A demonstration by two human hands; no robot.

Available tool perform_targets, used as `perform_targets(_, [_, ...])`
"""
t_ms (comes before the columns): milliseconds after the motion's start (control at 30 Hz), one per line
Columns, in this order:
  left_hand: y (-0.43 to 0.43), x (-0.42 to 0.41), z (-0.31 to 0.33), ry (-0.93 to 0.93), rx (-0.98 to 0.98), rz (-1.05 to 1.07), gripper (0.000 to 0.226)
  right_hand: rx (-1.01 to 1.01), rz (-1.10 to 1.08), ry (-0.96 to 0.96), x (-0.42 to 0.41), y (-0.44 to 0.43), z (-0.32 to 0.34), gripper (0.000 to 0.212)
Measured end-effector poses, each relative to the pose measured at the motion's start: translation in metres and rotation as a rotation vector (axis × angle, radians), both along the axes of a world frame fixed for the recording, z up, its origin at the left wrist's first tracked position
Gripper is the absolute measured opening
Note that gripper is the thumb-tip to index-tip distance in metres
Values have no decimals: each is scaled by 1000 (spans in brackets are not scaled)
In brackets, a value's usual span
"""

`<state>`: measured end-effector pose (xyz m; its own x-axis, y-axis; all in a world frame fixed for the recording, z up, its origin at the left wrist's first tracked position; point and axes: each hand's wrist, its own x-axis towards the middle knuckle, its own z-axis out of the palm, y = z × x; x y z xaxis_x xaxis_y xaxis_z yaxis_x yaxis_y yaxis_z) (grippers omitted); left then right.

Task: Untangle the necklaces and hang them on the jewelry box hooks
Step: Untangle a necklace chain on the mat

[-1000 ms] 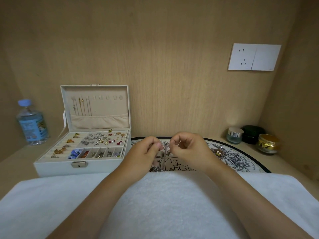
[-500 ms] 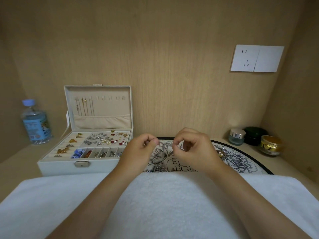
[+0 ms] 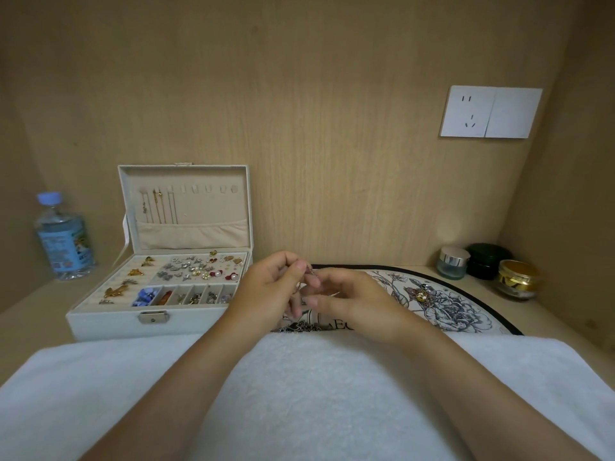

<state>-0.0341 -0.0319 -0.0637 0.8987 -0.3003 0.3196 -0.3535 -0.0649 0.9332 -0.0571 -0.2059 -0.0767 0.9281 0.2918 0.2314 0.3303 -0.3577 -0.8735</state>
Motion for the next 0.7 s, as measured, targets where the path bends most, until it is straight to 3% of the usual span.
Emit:
perform_targets(67, [0,0,3,33,-70,-12,21,195,69,42,1,6,2,5])
perform_targets(133, [4,2,7,-22,-70,92,22,197,-11,63,3,3,5,9])
perform_targets(267, [27,13,11,-416,231,429,15,51,-271,38,10,-12,-3,10])
perform_targets(400, [34,16,7,-649,556,481,11,-54,-581,-92,25,-21,-12,7])
perform_targets(567, [34,22,6,-562,733,408,14,310,-597,37,25,-22,-4,21])
perform_targets(700, [31,27,10,-397,867,308,22,230,-642,155,28,-26,-9,42])
